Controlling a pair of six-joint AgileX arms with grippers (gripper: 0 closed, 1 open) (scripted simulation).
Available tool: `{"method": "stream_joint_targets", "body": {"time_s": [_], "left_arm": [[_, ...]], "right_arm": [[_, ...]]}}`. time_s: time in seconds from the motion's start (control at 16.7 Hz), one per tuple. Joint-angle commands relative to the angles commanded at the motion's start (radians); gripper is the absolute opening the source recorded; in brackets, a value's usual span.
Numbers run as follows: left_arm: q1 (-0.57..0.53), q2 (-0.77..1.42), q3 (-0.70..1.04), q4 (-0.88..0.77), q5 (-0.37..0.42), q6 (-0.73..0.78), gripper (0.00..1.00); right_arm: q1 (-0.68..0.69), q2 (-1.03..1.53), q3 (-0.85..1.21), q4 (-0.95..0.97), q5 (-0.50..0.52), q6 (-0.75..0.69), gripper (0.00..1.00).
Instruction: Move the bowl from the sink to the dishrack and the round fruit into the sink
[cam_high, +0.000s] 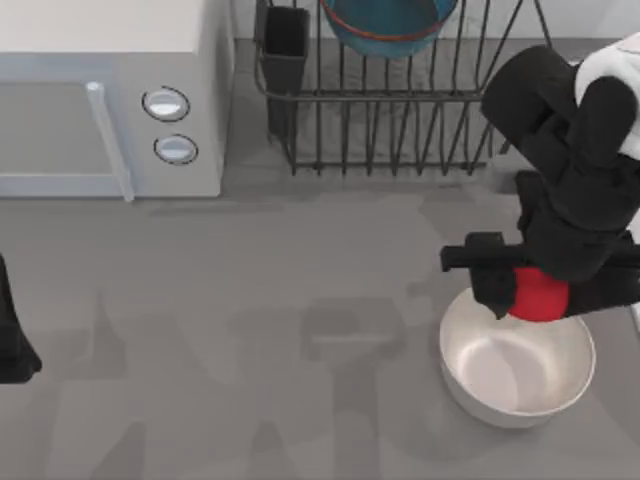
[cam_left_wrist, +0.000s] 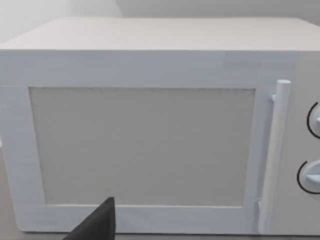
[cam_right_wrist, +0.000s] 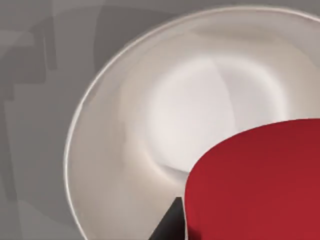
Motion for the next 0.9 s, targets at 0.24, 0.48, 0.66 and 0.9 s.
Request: {"method": "stream_joint_targets", "body": {"time_s": [0.24,0.48,0.66,0.9], "left_arm": [[0.000,0.000,0.000,0.000,0.000,0.000,1.00],[0.000,0.000,0.000,0.000,0.000,0.000,1.00],[0.000,0.000,0.000,0.000,0.000,0.000,1.00],[0.000,0.000,0.000,0.000,0.000,0.000,1.00]], "right_arm": [[-0.001,-0.018,0.031,-0.036,0.000,-0.001,0.00],[-0.005,-0.016,0.022,-0.023,-0.005,-0.001,0.00],[-0.061,-0.027,-0.032,0.070,-0.043,-0.019,0.00],[-0.193,-0.051,-0.161,0.333,-0.136,-0.077,0.00]]}}
